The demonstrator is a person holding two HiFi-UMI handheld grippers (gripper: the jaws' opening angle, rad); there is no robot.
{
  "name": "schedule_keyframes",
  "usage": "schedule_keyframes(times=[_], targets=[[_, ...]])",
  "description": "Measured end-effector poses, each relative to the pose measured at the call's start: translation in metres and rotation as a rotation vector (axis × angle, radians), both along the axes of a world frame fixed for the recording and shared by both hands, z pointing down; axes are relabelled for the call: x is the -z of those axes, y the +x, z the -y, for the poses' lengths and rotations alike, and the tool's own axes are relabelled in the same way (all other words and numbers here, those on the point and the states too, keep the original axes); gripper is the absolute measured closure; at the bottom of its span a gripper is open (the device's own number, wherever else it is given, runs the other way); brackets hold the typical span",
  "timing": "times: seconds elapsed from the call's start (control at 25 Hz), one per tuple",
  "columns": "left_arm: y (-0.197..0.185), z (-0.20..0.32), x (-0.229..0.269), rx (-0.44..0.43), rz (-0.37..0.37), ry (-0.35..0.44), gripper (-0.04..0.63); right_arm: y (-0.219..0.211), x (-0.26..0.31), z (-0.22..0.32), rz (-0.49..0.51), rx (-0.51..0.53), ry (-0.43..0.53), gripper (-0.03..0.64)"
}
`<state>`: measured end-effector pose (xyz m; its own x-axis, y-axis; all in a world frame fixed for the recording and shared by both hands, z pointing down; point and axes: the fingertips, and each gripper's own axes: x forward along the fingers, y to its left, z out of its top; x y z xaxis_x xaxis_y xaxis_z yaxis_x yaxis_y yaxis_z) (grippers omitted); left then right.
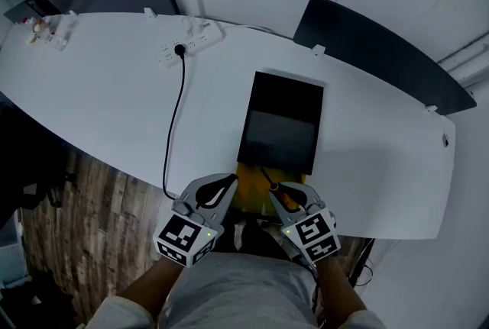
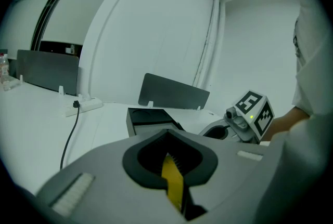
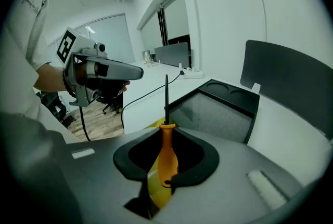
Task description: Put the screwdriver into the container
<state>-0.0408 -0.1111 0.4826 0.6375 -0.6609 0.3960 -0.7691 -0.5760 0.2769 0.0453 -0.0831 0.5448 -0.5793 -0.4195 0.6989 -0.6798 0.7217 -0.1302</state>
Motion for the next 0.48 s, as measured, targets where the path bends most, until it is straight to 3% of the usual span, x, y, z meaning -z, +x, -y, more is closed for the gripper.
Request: schedule_keyframes(times=[0.48], targets=[[-0.010,0.004,-0.015,0.013,0.009,-0.008,0.595,0.006,-0.043,-0.006,-0.126,0.040,-0.070,0.531]])
